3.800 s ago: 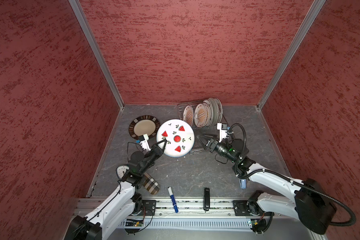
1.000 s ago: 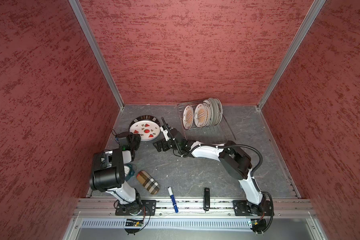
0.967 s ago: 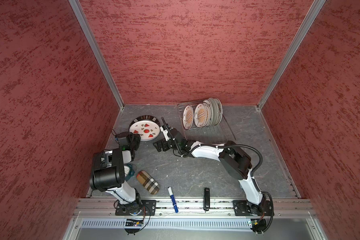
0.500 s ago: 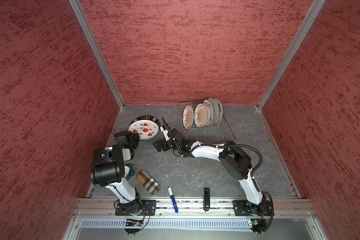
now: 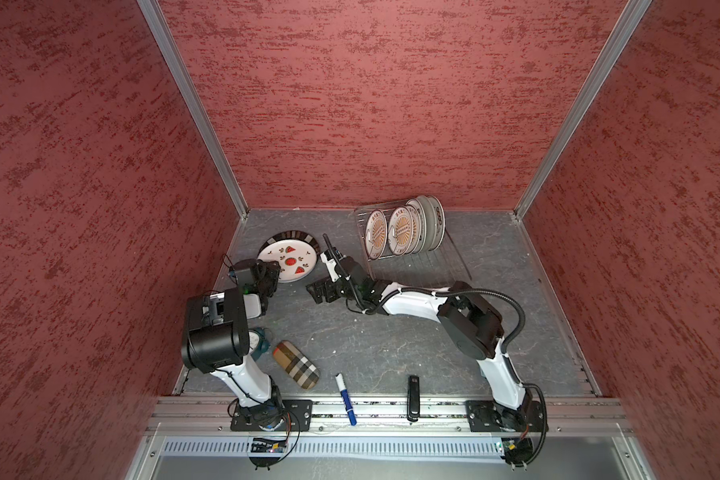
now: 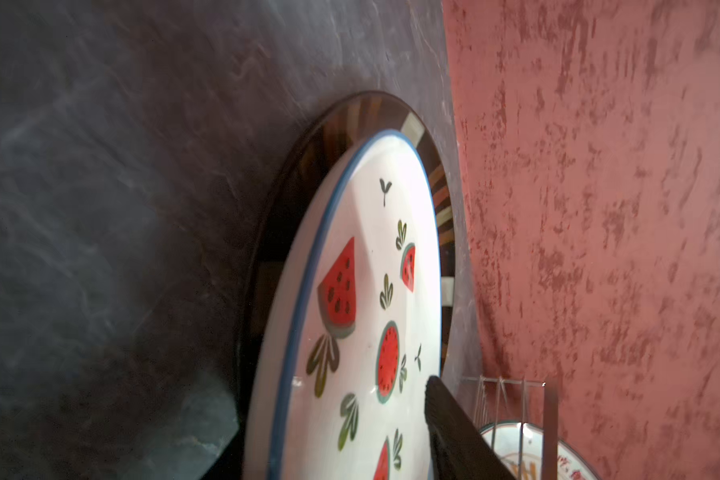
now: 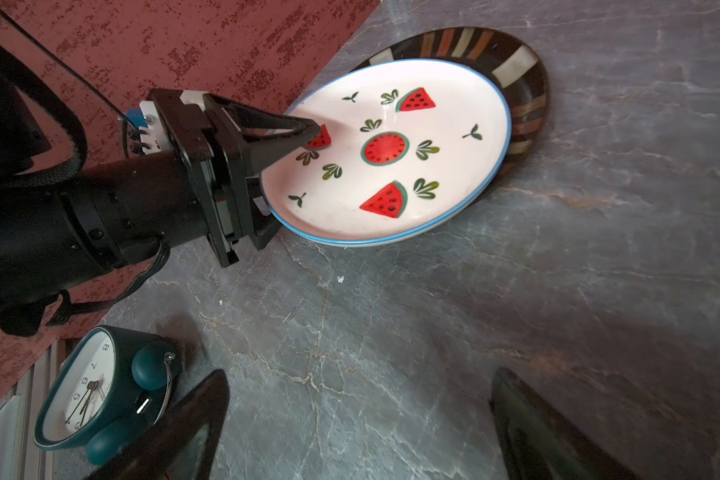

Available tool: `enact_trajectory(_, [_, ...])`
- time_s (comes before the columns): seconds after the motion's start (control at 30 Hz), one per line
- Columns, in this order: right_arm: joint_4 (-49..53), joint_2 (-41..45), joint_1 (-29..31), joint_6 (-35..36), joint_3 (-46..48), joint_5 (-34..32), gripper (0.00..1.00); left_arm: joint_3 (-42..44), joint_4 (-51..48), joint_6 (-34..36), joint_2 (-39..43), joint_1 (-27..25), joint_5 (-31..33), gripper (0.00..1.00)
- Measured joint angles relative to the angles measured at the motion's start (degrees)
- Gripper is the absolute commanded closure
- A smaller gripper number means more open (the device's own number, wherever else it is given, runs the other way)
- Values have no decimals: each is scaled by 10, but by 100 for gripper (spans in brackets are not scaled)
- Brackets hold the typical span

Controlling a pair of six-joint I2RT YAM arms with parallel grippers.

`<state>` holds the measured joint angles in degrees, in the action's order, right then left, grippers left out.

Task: Unload the plates from the dish rack
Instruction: 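Lower the watermelon plate onto the striped plate with the left gripper, then open the left gripper and draw it back from the stacked plates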

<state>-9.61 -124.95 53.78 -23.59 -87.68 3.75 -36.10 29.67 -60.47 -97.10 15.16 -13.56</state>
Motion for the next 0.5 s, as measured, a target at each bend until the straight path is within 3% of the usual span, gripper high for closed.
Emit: enact_trajectory(0.5, [-3, 1, 0, -2, 20, 0, 1, -42, -130, 13, 40, -25, 106, 27])
